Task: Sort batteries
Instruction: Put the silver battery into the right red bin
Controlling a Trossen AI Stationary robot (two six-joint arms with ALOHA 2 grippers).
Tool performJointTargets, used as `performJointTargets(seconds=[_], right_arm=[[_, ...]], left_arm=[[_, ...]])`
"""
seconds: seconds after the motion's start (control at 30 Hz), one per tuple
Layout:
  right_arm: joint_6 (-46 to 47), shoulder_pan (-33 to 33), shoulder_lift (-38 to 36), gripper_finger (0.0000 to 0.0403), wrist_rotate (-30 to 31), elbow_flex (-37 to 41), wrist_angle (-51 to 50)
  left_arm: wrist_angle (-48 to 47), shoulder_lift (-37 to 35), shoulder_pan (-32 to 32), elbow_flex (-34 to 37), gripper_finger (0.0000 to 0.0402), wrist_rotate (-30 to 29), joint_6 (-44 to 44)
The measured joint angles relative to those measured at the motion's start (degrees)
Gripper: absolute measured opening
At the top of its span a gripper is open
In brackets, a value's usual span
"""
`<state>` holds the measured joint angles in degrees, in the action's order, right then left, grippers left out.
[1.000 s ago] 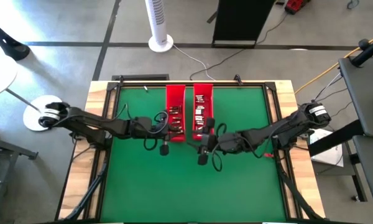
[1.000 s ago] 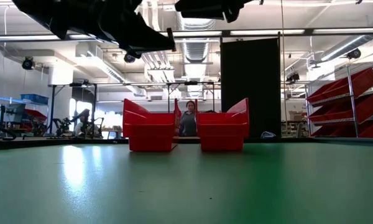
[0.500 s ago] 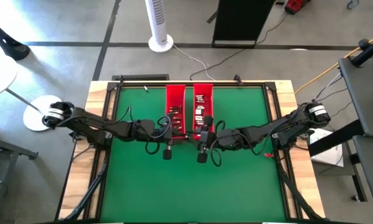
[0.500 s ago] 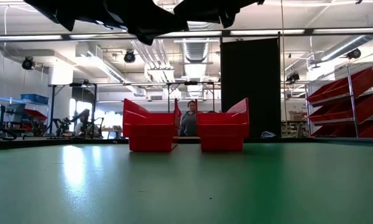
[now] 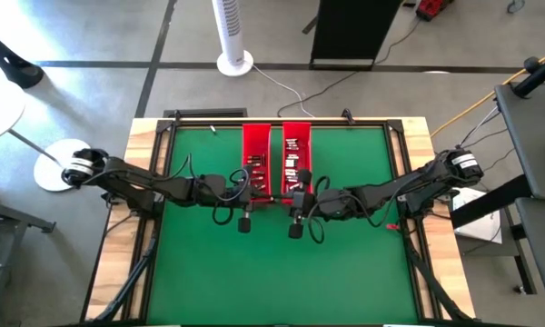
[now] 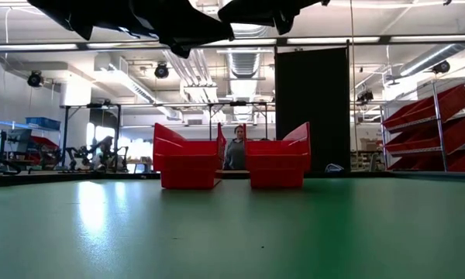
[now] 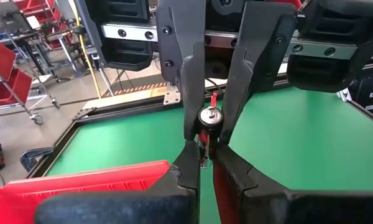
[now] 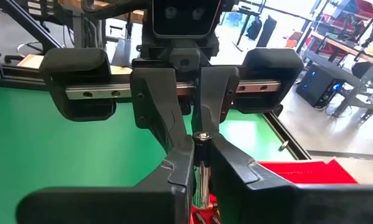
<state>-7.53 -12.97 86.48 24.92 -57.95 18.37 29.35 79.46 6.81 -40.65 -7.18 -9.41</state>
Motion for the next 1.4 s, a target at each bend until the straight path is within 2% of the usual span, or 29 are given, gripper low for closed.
performJointTargets(seconds=[0.4,0.7,0.83,0.93,1.03,1.17,1.27,1.4], right_arm=[[0.07,0.0,-0.02,0.0058,0.03,0.0,-0.61],[0.11,0.02,-0.04,0.003,0.11,0.0,-1.3],[0.56,0.24,-0.04,0.0023,-0.08,0.0,-2.01],[1.16,0.37,-0.04,0.0022,0.16,-0.39,-3.74],[1.65,0.69,-0.04,0.0021,0.16,-4.37,-13.08],[5.12,2.31,0.57,0.002,0.14,-11.96,-30.87],[7.75,4.57,2.55,0.0019,-0.13,-16.61,-44.11],[10.63,9.86,7.99,0.0018,-6.52,-21.68,-58.44]], left_arm=[[1.6,0.44,0.15,0.02,0.0004,0.1,0.08],[1.91,0.99,0.15,0.02,0.0006,0.06,1.03],[1.04,1.03,0.11,0.02,0.0027,-0.12,1.38],[-0.92,0.35,0.15,0.0,0.0058,-2.72,1.36],[-6.35,-2.2,0.15,-0.01,0.0091,-6.71,1.38],[-20.84,-8.87,0.23,-0.06,0.012,-8.69,6.3],[-30.45,-14.11,1.05,-0.06,0.0126,-8.98,11.32],[-35.62,-19.3,3.23,0.26,0.0124,-9.86,15.65]])
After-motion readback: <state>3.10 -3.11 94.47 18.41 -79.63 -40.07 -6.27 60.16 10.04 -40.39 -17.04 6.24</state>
